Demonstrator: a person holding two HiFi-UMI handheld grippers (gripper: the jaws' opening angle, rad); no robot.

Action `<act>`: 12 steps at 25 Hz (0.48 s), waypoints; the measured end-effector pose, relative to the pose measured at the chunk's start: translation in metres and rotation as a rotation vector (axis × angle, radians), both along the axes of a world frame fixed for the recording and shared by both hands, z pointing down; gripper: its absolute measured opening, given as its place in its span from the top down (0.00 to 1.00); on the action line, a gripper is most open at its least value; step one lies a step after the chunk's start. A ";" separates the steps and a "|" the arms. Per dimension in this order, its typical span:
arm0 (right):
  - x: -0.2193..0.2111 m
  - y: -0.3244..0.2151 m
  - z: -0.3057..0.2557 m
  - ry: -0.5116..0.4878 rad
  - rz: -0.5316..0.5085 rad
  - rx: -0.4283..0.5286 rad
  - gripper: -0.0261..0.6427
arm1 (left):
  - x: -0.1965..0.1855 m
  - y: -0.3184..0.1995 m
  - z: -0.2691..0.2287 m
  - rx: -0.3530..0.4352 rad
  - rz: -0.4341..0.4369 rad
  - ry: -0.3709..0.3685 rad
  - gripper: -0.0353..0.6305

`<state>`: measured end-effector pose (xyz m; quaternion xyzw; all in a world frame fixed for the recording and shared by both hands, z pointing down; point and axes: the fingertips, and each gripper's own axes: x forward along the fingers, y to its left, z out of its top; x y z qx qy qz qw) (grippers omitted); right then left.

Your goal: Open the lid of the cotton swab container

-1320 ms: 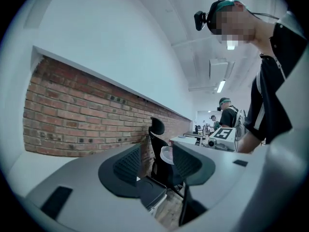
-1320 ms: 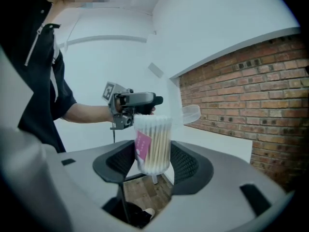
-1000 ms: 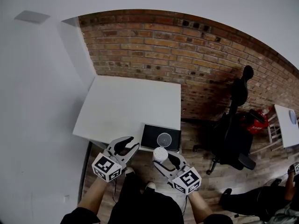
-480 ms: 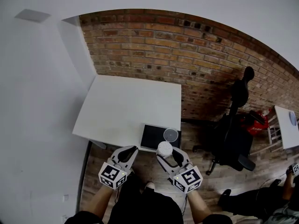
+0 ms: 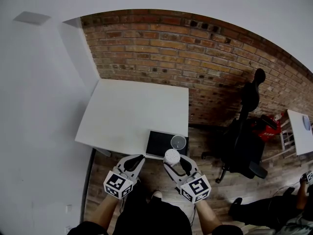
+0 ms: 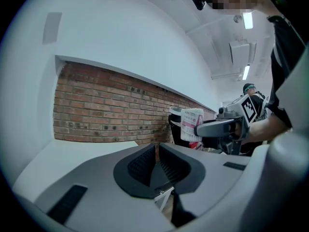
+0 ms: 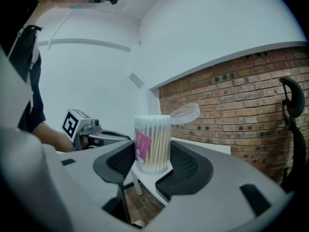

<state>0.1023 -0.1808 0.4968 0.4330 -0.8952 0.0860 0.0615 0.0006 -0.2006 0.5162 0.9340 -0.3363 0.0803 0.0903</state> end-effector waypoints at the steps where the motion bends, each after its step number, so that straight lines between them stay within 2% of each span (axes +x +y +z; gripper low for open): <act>1: 0.001 0.000 0.000 -0.001 0.000 0.001 0.61 | 0.001 0.000 0.000 0.000 0.002 -0.001 0.89; 12: 0.003 0.000 -0.001 0.007 0.001 0.013 0.61 | 0.005 0.000 0.004 -0.016 0.014 -0.014 0.89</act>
